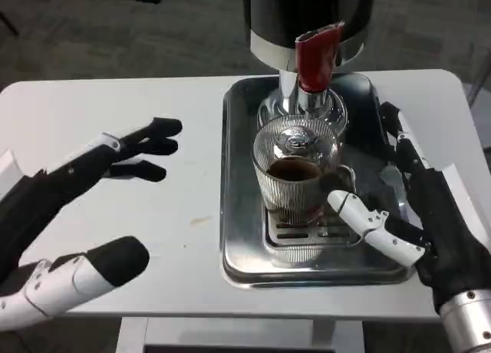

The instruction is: Grasp the cup under the faucet to collect the drink, then remove the cup.

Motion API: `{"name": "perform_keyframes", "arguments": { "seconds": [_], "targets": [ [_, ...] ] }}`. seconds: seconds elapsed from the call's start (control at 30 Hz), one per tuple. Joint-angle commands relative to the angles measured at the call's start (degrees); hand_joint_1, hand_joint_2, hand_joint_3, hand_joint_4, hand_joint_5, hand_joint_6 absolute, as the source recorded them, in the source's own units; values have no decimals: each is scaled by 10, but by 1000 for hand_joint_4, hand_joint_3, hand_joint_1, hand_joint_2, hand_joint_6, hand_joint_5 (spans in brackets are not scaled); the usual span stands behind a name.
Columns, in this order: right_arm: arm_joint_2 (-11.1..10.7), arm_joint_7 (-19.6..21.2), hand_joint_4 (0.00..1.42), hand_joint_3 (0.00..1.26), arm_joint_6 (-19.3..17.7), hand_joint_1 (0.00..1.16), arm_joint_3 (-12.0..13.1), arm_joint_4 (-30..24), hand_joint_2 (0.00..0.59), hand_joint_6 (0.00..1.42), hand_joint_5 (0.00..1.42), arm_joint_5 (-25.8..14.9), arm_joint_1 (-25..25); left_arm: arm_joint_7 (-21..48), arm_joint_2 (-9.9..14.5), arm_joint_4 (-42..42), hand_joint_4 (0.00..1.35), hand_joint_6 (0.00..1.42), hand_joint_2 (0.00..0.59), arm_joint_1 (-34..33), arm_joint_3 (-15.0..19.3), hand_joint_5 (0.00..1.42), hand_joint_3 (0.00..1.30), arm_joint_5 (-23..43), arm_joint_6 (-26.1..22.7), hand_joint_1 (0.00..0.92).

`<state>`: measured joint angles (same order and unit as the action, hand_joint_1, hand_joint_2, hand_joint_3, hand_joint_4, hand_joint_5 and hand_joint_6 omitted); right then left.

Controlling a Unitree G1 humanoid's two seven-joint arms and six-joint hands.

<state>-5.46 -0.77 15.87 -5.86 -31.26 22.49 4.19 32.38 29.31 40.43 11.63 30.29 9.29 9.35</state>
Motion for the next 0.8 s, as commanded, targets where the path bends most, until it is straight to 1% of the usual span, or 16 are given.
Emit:
{"name": "perform_keyframes", "arguments": {
  "seconds": [0.03,0.17,0.27,0.43,0.47,0.6,0.8],
  "targets": [
    [-2,-7,12,15,1,530,2,-8,261,180,97,-8,-6,-34,-27,3,69,146,51,38,-2,182,118,-54,40,0],
    [-2,-10,12,15,0,529,3,-7,261,201,105,-14,-7,-52,-43,-4,33,113,50,59,-10,151,95,-89,56,0],
    [-2,-13,12,15,-5,529,4,-2,261,205,109,-24,-7,-61,-50,-12,23,108,46,73,-17,142,84,-109,65,0],
    [-5,-16,11,0,-13,529,3,7,259,212,111,-36,-5,-74,-59,-18,16,107,47,87,-25,140,82,-127,74,0],
    [-5,-15,4,0,-14,534,2,8,249,213,111,-38,-5,-76,-61,-21,15,106,47,92,-26,139,82,-129,75,0],
    [-5,-16,0,0,-26,540,-5,27,245,211,98,-48,2,-79,-61,-26,11,106,47,103,-29,139,76,-130,81,0],
    [5,-9,0,0,-52,539,-12,59,240,171,33,-62,8,-74,-56,-26,9,106,48,124,-28,137,73,-124,85,0]
  ]
}}
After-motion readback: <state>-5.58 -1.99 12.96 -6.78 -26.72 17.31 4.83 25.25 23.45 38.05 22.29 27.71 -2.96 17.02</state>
